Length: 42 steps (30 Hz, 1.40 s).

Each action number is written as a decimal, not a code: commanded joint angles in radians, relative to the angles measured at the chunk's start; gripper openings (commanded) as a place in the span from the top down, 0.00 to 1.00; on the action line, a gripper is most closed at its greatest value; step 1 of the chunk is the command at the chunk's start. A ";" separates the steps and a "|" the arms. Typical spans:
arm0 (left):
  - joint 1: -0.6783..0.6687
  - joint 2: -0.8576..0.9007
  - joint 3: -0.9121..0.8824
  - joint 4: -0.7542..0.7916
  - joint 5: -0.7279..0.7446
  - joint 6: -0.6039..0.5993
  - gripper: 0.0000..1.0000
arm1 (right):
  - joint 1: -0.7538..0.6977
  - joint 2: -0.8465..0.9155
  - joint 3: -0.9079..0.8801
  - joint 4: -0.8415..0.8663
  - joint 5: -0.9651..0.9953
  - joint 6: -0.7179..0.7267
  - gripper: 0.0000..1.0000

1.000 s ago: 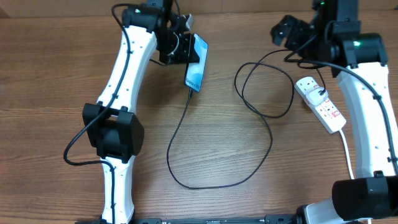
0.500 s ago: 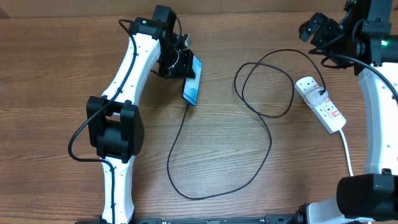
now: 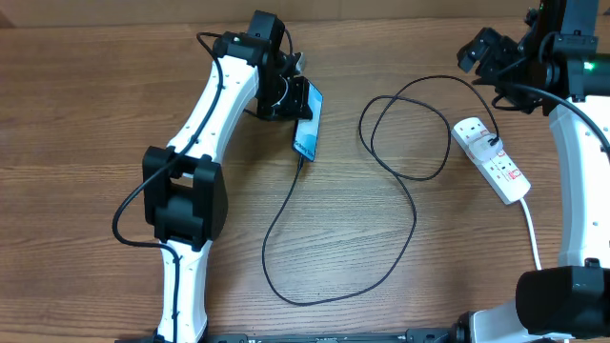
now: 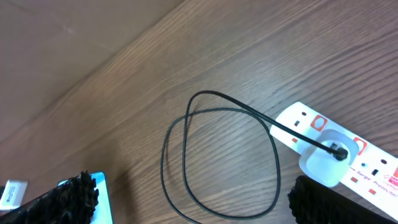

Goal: Plug charger to phone and switch on socket
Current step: 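Lower the held phone flat onto the table with the left gripper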

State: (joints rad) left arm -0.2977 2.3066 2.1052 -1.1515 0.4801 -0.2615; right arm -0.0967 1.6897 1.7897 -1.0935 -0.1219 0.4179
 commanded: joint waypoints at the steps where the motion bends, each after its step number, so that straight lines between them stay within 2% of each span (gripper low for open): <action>1: -0.006 0.045 -0.003 0.005 0.037 -0.035 0.96 | 0.000 -0.024 0.011 0.003 0.016 0.001 0.00; 5: -0.006 0.061 -0.003 -0.002 0.020 -0.035 0.96 | 0.000 -0.023 0.011 0.003 0.017 0.001 0.00; 11: -0.002 0.061 -0.008 -0.050 -0.176 -0.084 0.96 | 0.000 -0.023 0.010 -0.014 0.057 0.001 0.00; 26: 0.004 0.061 -0.168 0.037 -0.231 -0.105 0.95 | 0.000 -0.023 0.010 -0.043 0.079 0.001 0.00; 30: 0.004 0.061 -0.171 0.038 -0.283 -0.105 0.88 | 0.000 -0.023 0.010 -0.045 0.079 0.001 0.00; 33: 0.004 0.061 -0.171 0.033 -0.327 -0.106 0.73 | 0.000 -0.023 0.010 -0.051 0.080 0.001 0.00; 38: 0.004 0.061 -0.171 0.030 -0.385 -0.105 0.60 | 0.000 -0.023 0.008 -0.050 0.081 0.001 0.00; 40: 0.005 0.061 -0.171 0.029 -0.393 -0.105 0.47 | 0.000 -0.023 0.008 -0.048 0.081 0.001 0.00; 42: 0.009 0.061 -0.171 0.026 -0.402 -0.106 0.29 | 0.000 -0.023 0.008 -0.049 0.081 0.001 0.00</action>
State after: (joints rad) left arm -0.2932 2.3531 1.9434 -1.1213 0.1360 -0.3611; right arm -0.0967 1.6897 1.7897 -1.1454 -0.0513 0.4187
